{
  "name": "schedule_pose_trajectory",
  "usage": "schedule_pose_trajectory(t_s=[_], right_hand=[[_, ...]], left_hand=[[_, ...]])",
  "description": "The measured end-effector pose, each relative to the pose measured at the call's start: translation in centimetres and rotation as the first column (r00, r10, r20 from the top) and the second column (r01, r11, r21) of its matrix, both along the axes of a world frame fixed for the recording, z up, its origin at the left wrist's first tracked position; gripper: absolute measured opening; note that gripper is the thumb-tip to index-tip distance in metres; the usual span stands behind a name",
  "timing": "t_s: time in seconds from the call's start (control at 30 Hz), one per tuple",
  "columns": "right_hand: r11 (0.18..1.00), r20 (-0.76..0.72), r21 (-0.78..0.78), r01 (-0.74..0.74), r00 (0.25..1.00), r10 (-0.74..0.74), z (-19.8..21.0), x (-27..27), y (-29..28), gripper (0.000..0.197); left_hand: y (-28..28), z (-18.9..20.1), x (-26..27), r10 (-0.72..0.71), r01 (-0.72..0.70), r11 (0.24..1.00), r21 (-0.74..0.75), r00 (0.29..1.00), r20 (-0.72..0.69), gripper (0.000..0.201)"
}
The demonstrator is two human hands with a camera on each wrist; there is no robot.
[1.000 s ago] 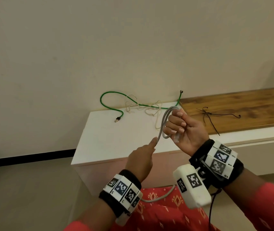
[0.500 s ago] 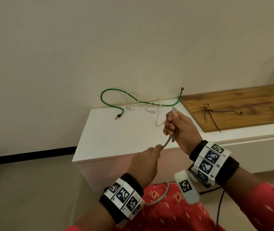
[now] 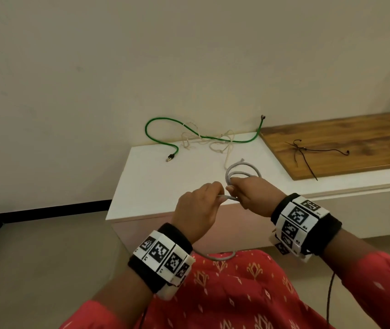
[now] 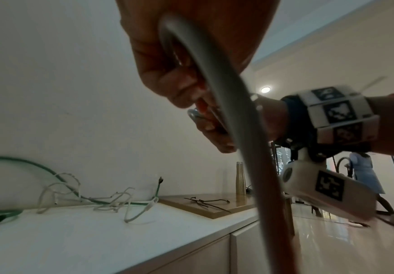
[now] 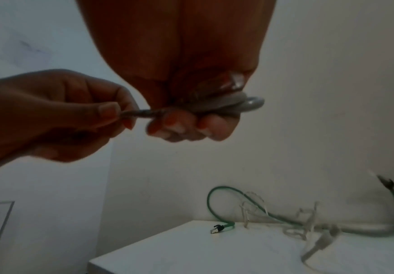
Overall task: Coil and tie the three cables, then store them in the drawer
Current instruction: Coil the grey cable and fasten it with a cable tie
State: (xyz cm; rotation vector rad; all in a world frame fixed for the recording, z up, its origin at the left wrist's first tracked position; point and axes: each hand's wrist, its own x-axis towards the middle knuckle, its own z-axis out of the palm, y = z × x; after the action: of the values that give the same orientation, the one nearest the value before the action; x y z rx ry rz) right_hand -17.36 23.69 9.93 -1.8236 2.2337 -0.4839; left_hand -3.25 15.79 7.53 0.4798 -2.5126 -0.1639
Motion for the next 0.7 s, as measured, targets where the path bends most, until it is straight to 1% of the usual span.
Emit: schedule_pose_trajectory(t_s=[0.03,0.07,0.1,0.13,0.17,0.2,0.27,0.3,0.33,0.4,0.43,0.5,0.57,0.6,0.63,0.67,0.7], right_hand=[[0.999,-0.001,0.023,-0.027,1.0,0.027,0.0,0.0,0.0,0.027],[0.998,0.035,0.039,-0.049,0.998,0.048,-0.1,-0.2,-0.1,0.032],[0.997,0.134,0.047,-0.062,0.989,0.055,0.0,-0.2,-0.1,0.038],[0.996,0.262,0.056,-0.074,0.963,0.057,0.0,-0.4,-0.1,0.043],[0.993,0.382,0.068,-0.091,0.922,0.058,0.1,-0.5,-0.2,0.046],[0.99,0.485,0.083,-0.116,0.872,0.062,0.2,-0.7,-0.2,0.047],[0.982,0.664,0.082,-0.169,0.744,0.073,0.5,-1.2,-0.1,0.046],[0.981,0.753,0.067,-0.182,0.655,0.07,0.7,-1.5,0.1,0.047],[0.983,0.838,0.04,-0.179,0.541,0.064,1.0,-1.8,0.2,0.049],[0.987,0.955,-0.035,-0.156,0.286,0.079,1.5,-2.3,0.3,0.046],[0.988,0.98,-0.072,-0.134,0.174,0.095,1.8,-2.5,0.3,0.047],[0.987,0.992,-0.129,-0.095,0.001,0.129,2.2,-2.9,0.3,0.047],[0.969,0.962,-0.215,-0.12,-0.198,0.189,2.8,-3.4,0.3,0.037],[0.948,0.924,-0.277,-0.155,-0.313,0.219,3.0,-3.7,0.3,0.032],[0.922,0.875,-0.34,-0.188,-0.421,0.237,3.2,-3.9,0.2,0.03],[0.899,0.826,-0.391,-0.196,-0.506,0.249,3.3,-3.9,0.1,0.03],[0.886,0.785,-0.428,-0.18,-0.561,0.265,3.4,-4.0,0.0,0.032]], left_hand=[[-0.4,0.1,0.1,0.01,-0.01,0.998,-0.068,1.0,-0.004,0.033],[-0.7,0.5,0.1,0.029,-0.029,0.992,-0.122,1.0,-0.004,0.033],[-1.2,0.8,0.0,0.048,-0.05,0.986,-0.16,0.999,-0.013,0.036],[-1.7,1.1,-0.1,0.059,-0.062,0.981,-0.185,0.998,-0.022,0.04],[-2.2,1.2,-0.2,0.065,-0.073,0.978,-0.196,0.997,-0.048,0.043],[-2.6,1.4,-0.2,0.064,-0.078,0.982,-0.171,0.994,-0.085,0.044],[-3.4,1.7,-0.4,0.065,-0.075,0.996,-0.051,0.982,-0.175,0.044],[-3.9,1.7,-0.4,0.068,-0.058,0.997,0.052,0.973,-0.219,0.043],[-4.3,1.6,-0.4,0.068,-0.024,0.986,0.168,0.962,-0.265,0.039],[-5.0,1.3,-0.2,0.068,0.057,0.935,0.349,0.939,-0.337,0.026],[-5.0,1.0,-0.2,0.07,0.089,0.903,0.42,0.935,-0.348,0.023],[-4.7,0.3,-0.1,0.076,0.148,0.819,0.554,0.93,-0.361,0.022],[-4.0,-0.6,-0.1,0.098,0.19,0.729,0.658,0.922,-0.374,0.022],[-3.7,-1.0,-0.1,0.099,0.195,0.716,0.67,0.922,-0.373,0.023],[-3.4,-1.5,-0.2,0.093,0.171,0.749,0.641,0.93,-0.356,0.024],[-3.0,-1.9,-0.3,0.08,0.124,0.806,0.578,0.946,-0.315,0.028],[-2.4,-2.2,-0.6,0.067,0.075,0.86,0.505,0.964,-0.256,0.034]])
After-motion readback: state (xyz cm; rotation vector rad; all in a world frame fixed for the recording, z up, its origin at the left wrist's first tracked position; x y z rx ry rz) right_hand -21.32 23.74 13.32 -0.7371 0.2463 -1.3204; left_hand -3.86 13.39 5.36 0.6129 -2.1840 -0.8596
